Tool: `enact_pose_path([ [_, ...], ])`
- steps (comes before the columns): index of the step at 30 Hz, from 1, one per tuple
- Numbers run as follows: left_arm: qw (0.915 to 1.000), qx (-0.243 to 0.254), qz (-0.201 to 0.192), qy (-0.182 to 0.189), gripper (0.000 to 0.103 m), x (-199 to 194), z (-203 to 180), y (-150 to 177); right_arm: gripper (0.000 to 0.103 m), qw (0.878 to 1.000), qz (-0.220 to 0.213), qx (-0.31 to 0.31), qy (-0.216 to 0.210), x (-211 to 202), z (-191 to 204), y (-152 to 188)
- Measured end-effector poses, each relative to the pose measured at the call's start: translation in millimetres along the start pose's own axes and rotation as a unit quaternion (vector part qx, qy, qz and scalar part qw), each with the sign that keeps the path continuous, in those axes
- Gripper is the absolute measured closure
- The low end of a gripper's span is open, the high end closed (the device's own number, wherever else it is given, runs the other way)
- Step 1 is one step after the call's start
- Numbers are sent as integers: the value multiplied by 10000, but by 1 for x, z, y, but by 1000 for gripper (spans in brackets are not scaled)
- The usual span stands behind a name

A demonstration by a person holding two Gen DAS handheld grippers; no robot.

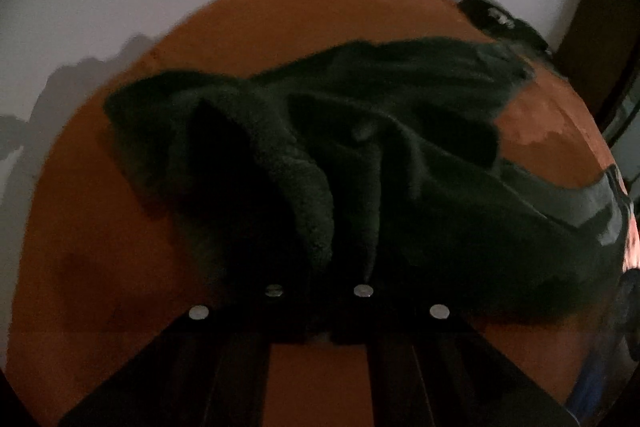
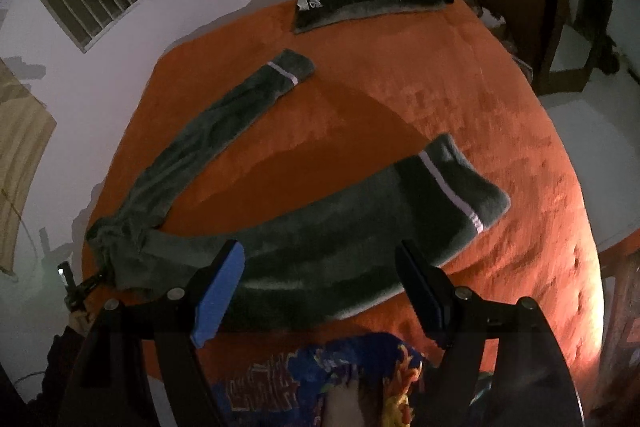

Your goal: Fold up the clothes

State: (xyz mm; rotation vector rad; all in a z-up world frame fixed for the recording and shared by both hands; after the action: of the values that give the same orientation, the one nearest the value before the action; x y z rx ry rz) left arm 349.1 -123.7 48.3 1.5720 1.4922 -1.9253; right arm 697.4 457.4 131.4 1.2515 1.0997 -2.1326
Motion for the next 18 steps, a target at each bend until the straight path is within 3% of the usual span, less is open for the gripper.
enact_pose_path([
  [2, 9996, -139, -170, -181, 98, -33, 15, 14, 26, 9999, 112, 43, 27, 8, -7, 4],
  [6, 9986, -512, -66, -63, 98, -65, 53, 53, 26, 9993, 328, 86, 144, 27, -17, 8],
  [10, 9971, -572, 432, 241, 98, -65, 62, 119, 26, 9986, 475, 157, 140, 39, -23, 10],
  [12, 9952, -738, 548, 334, 98, -51, 58, 135, 26, 9985, 497, 151, 159, 39, -21, 11],
  [15, 9915, -1161, 430, 410, 97, -38, 58, 143, 26, 9984, 524, 103, 189, 39, -16, 12],
  [18, 9874, -1417, 476, 522, 91, -32, 54, 130, 26, 9982, 551, 56, 217, 38, -11, 13],
])
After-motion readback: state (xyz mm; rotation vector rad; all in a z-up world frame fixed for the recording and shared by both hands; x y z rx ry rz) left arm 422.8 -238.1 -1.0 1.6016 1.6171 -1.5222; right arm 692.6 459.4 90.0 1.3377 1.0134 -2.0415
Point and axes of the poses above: each gripper's, at about its wrist camera, not at the fingertips, and x roughly the way its jaws point, z to its left, y to its underside, the point moved 2 cm from there along x, roughly the way its jaws point, and after that the axes turned 3 degrees about z, right-handed, at the moved point
